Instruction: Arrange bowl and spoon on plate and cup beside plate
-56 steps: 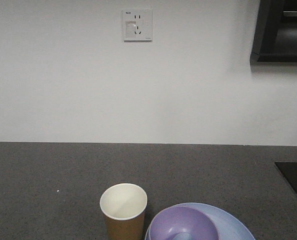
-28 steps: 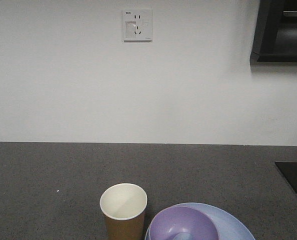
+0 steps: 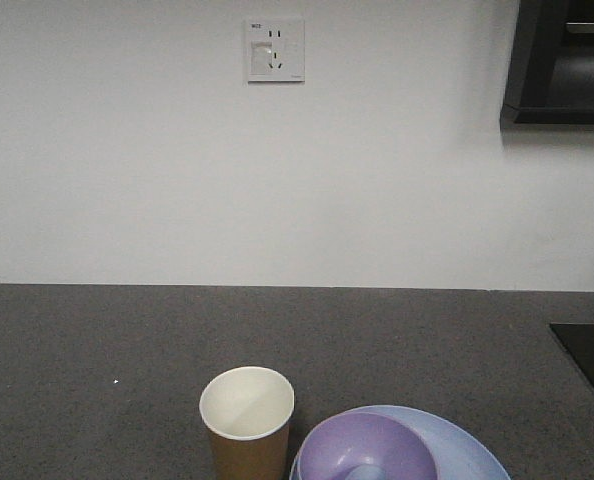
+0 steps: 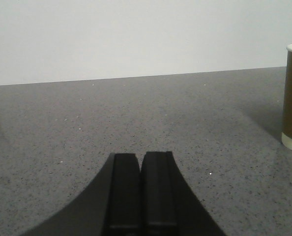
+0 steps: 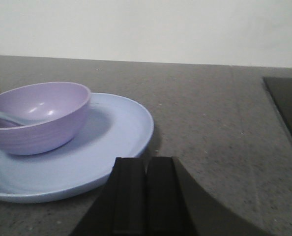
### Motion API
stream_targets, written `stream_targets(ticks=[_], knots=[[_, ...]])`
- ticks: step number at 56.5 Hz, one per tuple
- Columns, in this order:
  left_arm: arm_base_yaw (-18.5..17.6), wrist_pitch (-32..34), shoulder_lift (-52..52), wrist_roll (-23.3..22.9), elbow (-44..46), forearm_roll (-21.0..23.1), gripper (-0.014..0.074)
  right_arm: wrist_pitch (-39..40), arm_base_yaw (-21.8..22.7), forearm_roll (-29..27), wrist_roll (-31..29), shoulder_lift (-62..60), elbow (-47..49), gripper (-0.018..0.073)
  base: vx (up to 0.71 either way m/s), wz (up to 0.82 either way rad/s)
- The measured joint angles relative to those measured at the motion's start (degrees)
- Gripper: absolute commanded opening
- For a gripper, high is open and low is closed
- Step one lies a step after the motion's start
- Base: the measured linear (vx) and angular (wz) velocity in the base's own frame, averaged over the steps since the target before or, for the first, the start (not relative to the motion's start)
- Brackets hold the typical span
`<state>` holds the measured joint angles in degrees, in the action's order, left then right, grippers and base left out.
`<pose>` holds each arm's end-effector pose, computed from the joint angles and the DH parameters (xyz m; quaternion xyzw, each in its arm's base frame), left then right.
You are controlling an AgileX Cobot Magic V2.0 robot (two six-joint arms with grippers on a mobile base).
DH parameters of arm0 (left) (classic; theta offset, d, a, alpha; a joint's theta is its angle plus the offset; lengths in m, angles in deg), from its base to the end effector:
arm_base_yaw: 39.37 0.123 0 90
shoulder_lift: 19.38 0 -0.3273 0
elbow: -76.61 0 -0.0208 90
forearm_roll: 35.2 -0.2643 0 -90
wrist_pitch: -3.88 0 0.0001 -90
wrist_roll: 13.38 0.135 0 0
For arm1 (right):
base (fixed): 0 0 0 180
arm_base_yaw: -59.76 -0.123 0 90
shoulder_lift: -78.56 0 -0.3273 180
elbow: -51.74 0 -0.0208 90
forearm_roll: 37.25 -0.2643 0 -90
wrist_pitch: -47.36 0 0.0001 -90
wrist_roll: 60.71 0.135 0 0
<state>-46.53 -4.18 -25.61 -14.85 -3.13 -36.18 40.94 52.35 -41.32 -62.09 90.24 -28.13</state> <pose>0.0710 -0.0086 0.1883 0.0417 0.7303 -0.0447 0.6803 0.0771 0.0111 0.1841 -0.0338 0.7537 0.0606 0.6536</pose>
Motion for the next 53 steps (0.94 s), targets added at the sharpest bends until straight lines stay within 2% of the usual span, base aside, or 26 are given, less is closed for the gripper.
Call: stream_targets(ticks=[5, 10, 53], knots=[[0.0, 0.0, 0.0, 0.0, 0.0, 0.0, -0.0003, -2.7, 3.9, 1.3, 0.8, -4.0, -0.2, -0.0006, 0.0, 0.0], [0.0, -0.1, 0.0, 0.0, 0.0, 0.0, -0.0003, -4.2, 5.9, 2.8, 1.4, -5.2, -0.2, -0.0006, 0.0, 0.0], [0.0, -0.3, 0.0, 0.0, 0.0, 0.0, -0.0003, -5.3, 6.3, 3.5, 3.0, -5.5, -0.2, -0.0006, 0.0, 0.0]])
